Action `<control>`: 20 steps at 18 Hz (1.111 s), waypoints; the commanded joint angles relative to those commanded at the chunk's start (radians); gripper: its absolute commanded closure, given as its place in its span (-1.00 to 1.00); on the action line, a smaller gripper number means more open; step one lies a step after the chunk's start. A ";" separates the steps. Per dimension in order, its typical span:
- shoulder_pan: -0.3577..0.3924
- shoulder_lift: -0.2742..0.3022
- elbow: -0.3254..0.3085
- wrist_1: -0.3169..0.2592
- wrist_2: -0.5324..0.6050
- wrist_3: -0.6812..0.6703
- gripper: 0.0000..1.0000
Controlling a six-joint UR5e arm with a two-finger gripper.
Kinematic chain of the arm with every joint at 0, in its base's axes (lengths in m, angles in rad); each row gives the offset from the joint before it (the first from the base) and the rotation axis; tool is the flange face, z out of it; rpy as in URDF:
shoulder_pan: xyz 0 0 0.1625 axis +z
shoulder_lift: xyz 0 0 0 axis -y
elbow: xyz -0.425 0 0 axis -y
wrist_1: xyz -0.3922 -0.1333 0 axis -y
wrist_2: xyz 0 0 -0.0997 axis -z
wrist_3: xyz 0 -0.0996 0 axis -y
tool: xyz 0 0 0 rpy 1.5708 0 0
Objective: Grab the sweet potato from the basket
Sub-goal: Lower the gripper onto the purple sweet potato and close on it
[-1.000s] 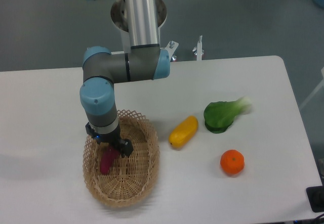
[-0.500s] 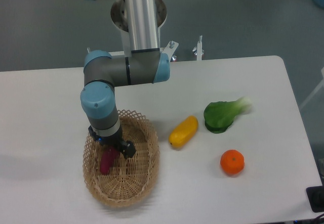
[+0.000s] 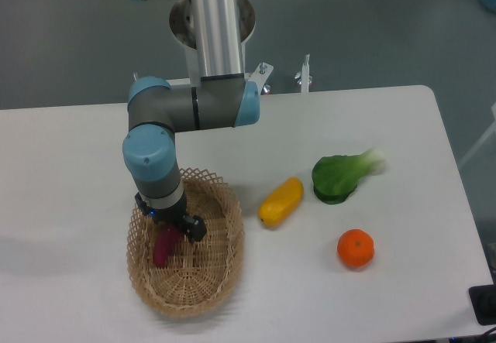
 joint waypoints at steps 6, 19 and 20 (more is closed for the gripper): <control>-0.002 -0.009 -0.009 0.002 0.002 -0.006 -0.95; -0.006 -0.012 -0.006 0.002 0.005 -0.003 -0.27; -0.006 -0.012 -0.006 0.002 0.005 -0.002 -0.27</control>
